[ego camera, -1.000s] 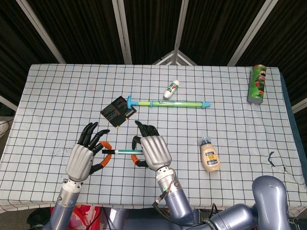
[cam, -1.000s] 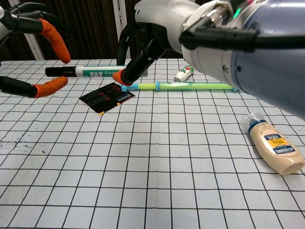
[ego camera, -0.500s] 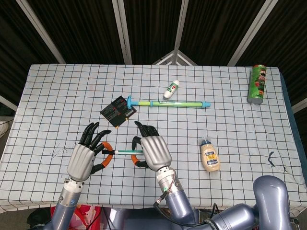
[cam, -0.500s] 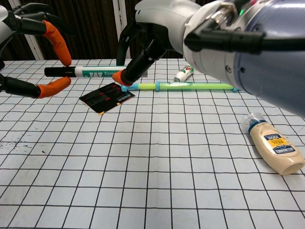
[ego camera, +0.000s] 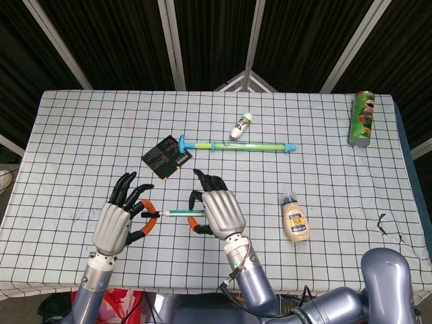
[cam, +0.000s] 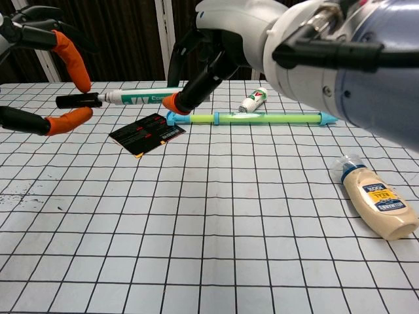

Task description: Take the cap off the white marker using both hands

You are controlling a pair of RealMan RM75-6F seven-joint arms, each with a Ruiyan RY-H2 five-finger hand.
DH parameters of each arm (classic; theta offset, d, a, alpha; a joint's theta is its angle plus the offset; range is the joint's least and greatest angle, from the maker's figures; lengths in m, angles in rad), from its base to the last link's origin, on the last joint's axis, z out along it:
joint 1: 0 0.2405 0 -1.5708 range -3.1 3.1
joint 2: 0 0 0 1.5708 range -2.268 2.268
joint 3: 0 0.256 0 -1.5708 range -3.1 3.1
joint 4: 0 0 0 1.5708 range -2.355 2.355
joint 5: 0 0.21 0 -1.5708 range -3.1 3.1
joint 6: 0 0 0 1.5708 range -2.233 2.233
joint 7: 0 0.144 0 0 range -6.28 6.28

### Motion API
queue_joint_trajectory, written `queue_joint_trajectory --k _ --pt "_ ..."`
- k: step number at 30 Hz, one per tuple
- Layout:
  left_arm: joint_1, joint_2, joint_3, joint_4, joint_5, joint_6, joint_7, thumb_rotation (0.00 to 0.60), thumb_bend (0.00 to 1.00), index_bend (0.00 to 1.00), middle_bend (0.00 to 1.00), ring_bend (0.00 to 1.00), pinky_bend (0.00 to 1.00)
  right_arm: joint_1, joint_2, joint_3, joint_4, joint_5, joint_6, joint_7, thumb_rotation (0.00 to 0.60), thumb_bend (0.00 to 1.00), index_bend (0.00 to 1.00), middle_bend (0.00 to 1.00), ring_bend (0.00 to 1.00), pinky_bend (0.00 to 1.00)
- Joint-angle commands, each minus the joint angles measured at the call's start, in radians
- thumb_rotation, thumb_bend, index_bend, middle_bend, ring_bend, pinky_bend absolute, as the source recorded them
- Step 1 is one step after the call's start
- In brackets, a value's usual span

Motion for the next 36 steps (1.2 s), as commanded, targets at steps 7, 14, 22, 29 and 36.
queue_joint_trajectory --k 7,14,22,29,36 --pt "0.033 0.034 0.016 0.018 0.013 0.058 -0.063 0.600 0.47 0.60 0.24 0.00 0.03 -0.025 0.037 -0.018 -0.004 -0.003 -0.007 0.018 0.600 0.47 0.73 0.07 0.12 0.10" --pt "0.113 0.089 0.068 0.106 -0.004 0.139 -0.159 0.600 0.47 0.60 0.24 0.00 0.02 -0.088 0.079 -0.103 0.053 -0.024 -0.065 0.100 0.600 0.47 0.73 0.07 0.12 0.10" --pt "0.151 0.083 0.069 0.252 -0.098 0.114 -0.287 0.600 0.46 0.55 0.24 0.00 0.02 -0.141 0.075 -0.177 0.172 -0.083 -0.166 0.226 0.600 0.47 0.73 0.07 0.12 0.10" --pt "0.124 0.007 0.024 0.396 -0.156 0.064 -0.453 0.600 0.46 0.55 0.24 0.00 0.02 -0.162 0.005 -0.209 0.352 -0.107 -0.286 0.349 0.600 0.47 0.73 0.07 0.12 0.10" --pt "0.088 -0.021 0.018 0.458 -0.195 -0.035 -0.482 0.600 0.46 0.31 0.12 0.00 0.01 -0.149 -0.060 -0.200 0.505 -0.089 -0.394 0.395 0.600 0.47 0.62 0.07 0.12 0.06"
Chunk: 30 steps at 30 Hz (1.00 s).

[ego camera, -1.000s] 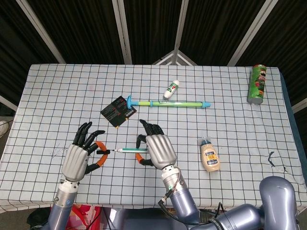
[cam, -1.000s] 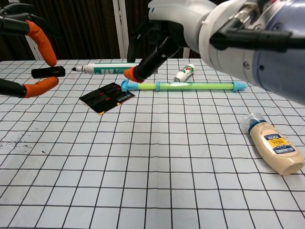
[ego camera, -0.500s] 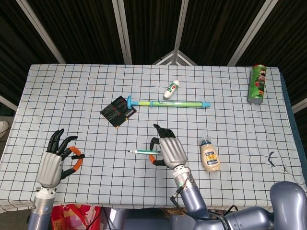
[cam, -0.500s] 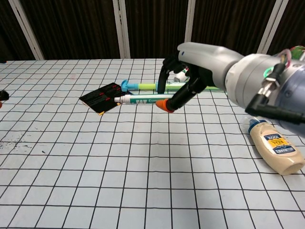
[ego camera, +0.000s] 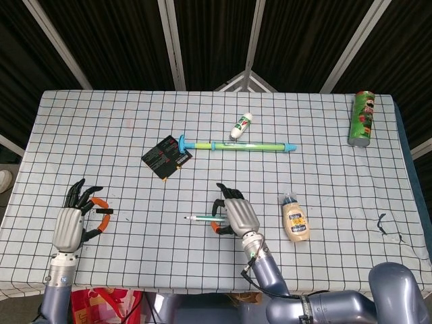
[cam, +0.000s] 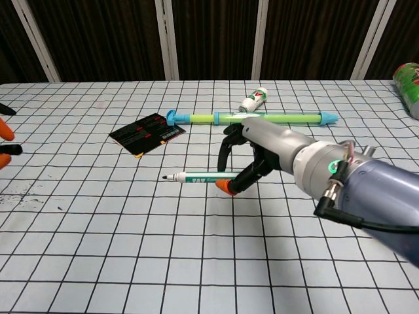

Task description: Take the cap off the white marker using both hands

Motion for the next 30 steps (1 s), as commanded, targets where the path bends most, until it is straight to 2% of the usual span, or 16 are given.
queue_joint_trajectory --k 1,2,4,6,7,9,12,14,17,18,20,24,30 --pt "-0.023 -0.006 0.000 0.015 -0.024 -0.061 -0.008 0.600 0.45 0.25 0.09 0.00 0.01 0.011 -0.041 0.005 0.079 0.023 -0.061 0.009 0.600 0.47 0.55 0.06 0.11 0.04" --pt "-0.026 0.001 0.003 0.007 -0.023 -0.070 -0.009 0.600 0.45 0.17 0.05 0.00 0.00 0.015 -0.042 0.007 0.084 0.039 -0.067 -0.006 0.600 0.45 0.47 0.06 0.10 0.03" --pt "-0.029 0.019 0.011 -0.014 -0.017 -0.079 -0.015 0.600 0.45 0.08 0.01 0.00 0.00 0.025 -0.040 0.015 0.083 0.079 -0.071 -0.045 0.600 0.37 0.24 0.03 0.07 0.01" --pt "-0.030 0.038 0.017 -0.038 -0.005 -0.077 -0.022 0.600 0.45 0.02 0.00 0.00 0.00 0.031 -0.040 0.028 0.081 0.100 -0.065 -0.067 0.600 0.30 0.10 0.01 0.06 0.00" --pt "-0.028 0.046 0.019 -0.049 0.002 -0.069 -0.025 0.600 0.45 0.01 0.00 0.00 0.00 0.032 -0.041 0.034 0.079 0.105 -0.060 -0.070 0.600 0.28 0.04 0.01 0.06 0.00" --pt "-0.025 0.063 0.023 -0.070 0.017 -0.050 -0.028 0.600 0.45 0.00 0.00 0.00 0.00 0.027 -0.036 0.046 0.066 0.108 -0.054 -0.066 0.600 0.25 0.00 0.00 0.06 0.00" --pt "-0.013 0.096 0.023 -0.109 0.038 -0.009 -0.020 0.600 0.45 0.00 0.00 0.00 0.00 0.006 -0.007 0.065 0.022 0.090 -0.033 -0.039 0.600 0.23 0.00 0.00 0.06 0.00" --pt "0.013 0.148 0.022 -0.157 0.057 0.051 -0.002 0.600 0.45 0.00 0.00 0.00 0.00 -0.037 0.072 0.084 -0.078 0.036 0.010 0.002 0.600 0.23 0.00 0.00 0.06 0.00" --pt "0.053 0.208 0.017 -0.195 0.065 0.123 0.053 0.600 0.45 0.04 0.02 0.00 0.00 -0.104 0.202 0.075 -0.199 -0.054 0.066 0.033 0.600 0.23 0.00 0.00 0.06 0.00" --pt "0.083 0.247 0.017 -0.209 0.049 0.151 0.083 0.600 0.45 0.06 0.03 0.00 0.00 -0.147 0.277 0.062 -0.235 -0.130 0.128 0.032 0.600 0.23 0.01 0.00 0.07 0.00" --pt "0.116 0.304 0.021 -0.238 0.020 0.165 0.113 0.600 0.45 0.08 0.04 0.00 0.00 -0.200 0.368 0.023 -0.258 -0.222 0.189 0.021 0.600 0.23 0.06 0.01 0.08 0.00" --pt "0.175 0.411 0.031 -0.288 -0.049 0.164 0.109 0.600 0.45 0.08 0.03 0.00 0.00 -0.300 0.551 -0.078 -0.237 -0.350 0.244 0.006 0.600 0.23 0.13 0.03 0.10 0.00" --pt "0.217 0.527 0.050 -0.353 -0.101 0.128 0.108 0.600 0.45 0.03 0.00 0.00 0.00 -0.395 0.665 -0.174 -0.153 -0.472 0.246 0.096 0.600 0.23 0.14 0.03 0.10 0.00"
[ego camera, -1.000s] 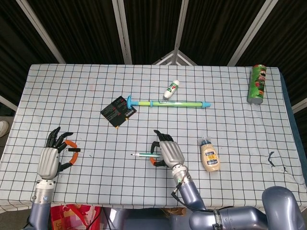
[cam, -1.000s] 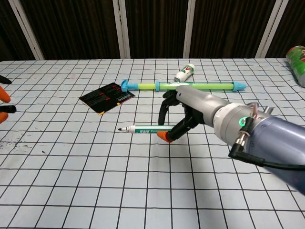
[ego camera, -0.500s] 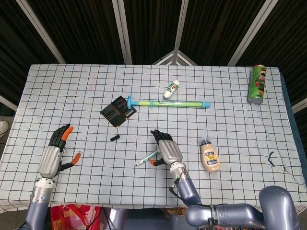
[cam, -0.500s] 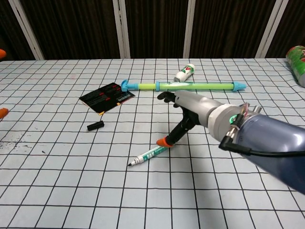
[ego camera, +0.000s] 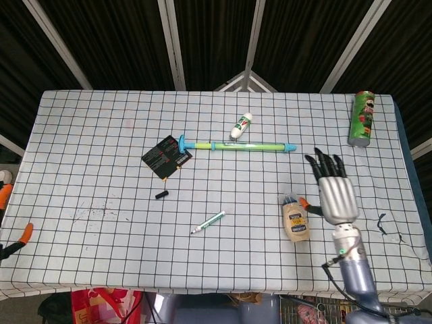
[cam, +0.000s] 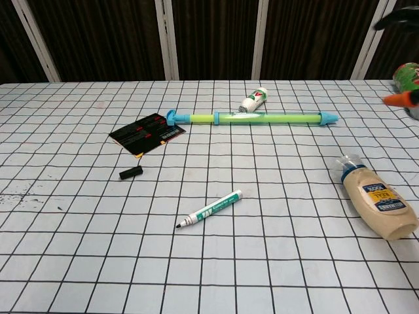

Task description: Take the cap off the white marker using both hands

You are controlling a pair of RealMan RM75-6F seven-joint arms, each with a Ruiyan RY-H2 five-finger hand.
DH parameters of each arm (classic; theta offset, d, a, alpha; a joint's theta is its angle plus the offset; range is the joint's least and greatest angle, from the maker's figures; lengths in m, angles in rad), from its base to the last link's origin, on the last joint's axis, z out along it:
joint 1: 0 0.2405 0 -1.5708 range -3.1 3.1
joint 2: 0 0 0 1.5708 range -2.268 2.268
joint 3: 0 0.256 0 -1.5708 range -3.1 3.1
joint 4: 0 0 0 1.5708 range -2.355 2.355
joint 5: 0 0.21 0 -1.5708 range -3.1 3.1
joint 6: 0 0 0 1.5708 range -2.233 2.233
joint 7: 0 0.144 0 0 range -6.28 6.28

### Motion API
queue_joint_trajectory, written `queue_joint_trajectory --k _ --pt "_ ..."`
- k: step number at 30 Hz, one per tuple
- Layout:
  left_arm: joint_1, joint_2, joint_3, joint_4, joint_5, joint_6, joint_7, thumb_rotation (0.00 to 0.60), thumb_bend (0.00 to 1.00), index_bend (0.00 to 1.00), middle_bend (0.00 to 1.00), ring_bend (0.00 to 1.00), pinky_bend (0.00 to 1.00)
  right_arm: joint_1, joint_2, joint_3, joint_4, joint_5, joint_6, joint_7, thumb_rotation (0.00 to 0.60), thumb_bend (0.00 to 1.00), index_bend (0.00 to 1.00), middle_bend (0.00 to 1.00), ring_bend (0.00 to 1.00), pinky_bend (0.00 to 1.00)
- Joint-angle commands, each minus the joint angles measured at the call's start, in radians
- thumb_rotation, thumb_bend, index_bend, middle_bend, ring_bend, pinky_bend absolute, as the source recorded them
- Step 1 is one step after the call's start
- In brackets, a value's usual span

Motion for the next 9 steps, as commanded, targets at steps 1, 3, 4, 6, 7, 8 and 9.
queue_joint_trajectory --k 1,3,4,6,7,8,9 --pt "0.034 0.064 0.009 -0.049 -0.041 -0.016 0.002 0.600 0.45 0.03 0.00 0.00 0.00 -0.077 0.071 -0.070 0.051 -0.095 0.031 0.066 0.600 0.23 0.14 0.03 0.10 0.00" --pt "0.044 0.083 0.000 -0.061 -0.058 -0.015 -0.016 0.600 0.45 0.04 0.00 0.00 0.00 -0.097 0.090 -0.085 0.067 -0.123 0.033 0.087 0.600 0.23 0.14 0.03 0.10 0.00" --pt "0.050 0.097 -0.008 -0.065 -0.079 -0.018 -0.030 0.600 0.45 0.05 0.01 0.00 0.00 -0.110 0.102 -0.094 0.078 -0.138 0.037 0.093 0.600 0.23 0.14 0.03 0.10 0.00" --pt "0.054 0.119 -0.019 -0.070 -0.102 -0.030 -0.044 0.600 0.45 0.06 0.01 0.00 0.01 -0.126 0.118 -0.108 0.085 -0.156 0.032 0.104 0.600 0.23 0.14 0.03 0.10 0.00" --pt "0.054 0.128 -0.025 -0.069 -0.120 -0.042 -0.042 0.600 0.45 0.06 0.02 0.00 0.01 -0.133 0.124 -0.111 0.087 -0.160 0.028 0.109 0.600 0.23 0.14 0.03 0.10 0.00" --pt "0.053 0.135 -0.026 -0.071 -0.124 -0.051 -0.040 0.600 0.45 0.06 0.02 0.00 0.01 -0.137 0.126 -0.110 0.089 -0.160 0.025 0.112 0.600 0.23 0.14 0.03 0.10 0.00" --pt "0.053 0.140 -0.027 -0.073 -0.125 -0.058 -0.039 0.600 0.45 0.06 0.01 0.00 0.01 -0.141 0.125 -0.108 0.089 -0.159 0.020 0.118 0.600 0.23 0.14 0.03 0.10 0.00"
